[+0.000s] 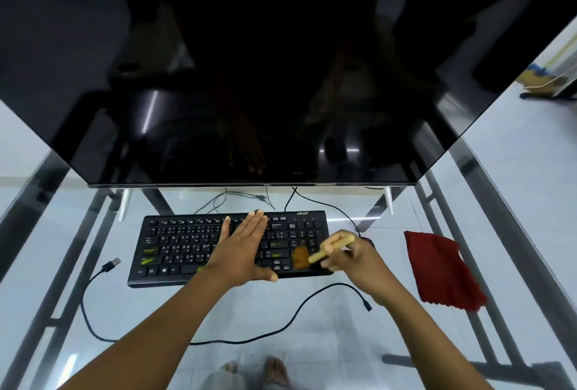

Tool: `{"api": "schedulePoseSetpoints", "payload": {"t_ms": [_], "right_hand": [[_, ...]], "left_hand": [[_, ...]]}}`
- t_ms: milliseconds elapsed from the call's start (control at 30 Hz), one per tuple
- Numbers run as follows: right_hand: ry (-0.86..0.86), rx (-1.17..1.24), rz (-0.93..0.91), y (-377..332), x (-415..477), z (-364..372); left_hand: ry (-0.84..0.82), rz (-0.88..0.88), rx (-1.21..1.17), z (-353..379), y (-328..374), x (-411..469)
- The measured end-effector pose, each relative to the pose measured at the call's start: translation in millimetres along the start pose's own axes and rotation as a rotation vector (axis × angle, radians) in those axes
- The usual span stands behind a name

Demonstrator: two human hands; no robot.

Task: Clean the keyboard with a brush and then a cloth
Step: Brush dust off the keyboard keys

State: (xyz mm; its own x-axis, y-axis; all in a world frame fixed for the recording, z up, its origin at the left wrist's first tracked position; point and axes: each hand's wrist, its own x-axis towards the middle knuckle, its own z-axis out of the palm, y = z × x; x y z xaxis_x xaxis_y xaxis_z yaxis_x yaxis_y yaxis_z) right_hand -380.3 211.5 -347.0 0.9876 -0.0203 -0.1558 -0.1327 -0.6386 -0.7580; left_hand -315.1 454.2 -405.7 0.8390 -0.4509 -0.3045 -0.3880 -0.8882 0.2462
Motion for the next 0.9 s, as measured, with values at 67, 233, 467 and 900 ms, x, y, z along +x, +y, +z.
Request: {"api": "schedulePoseSetpoints", "payload": {"t_ms": [67,233,467,900], "right_hand": [[0.106,0.031,0.034,0.5,3.3,-4.9],[0.020,0.147,0.072,-1.8,4.9,-9.0],[0.091,0.209,0.091,-6.4,22.3,-8.9],[0.350,0.068,-0.016,-22.0,52.4,18.3]], "left_hand": [[-0.002,0.001,0.009,-1.1,0.8,0.1],[0.004,0.000,0.028,-1.8,0.0,0.8],[0.014,0.008,0.030,0.1,-0.5,1.3],[0.013,0.009,0.009,-0.2,0.3,0.6]]}}
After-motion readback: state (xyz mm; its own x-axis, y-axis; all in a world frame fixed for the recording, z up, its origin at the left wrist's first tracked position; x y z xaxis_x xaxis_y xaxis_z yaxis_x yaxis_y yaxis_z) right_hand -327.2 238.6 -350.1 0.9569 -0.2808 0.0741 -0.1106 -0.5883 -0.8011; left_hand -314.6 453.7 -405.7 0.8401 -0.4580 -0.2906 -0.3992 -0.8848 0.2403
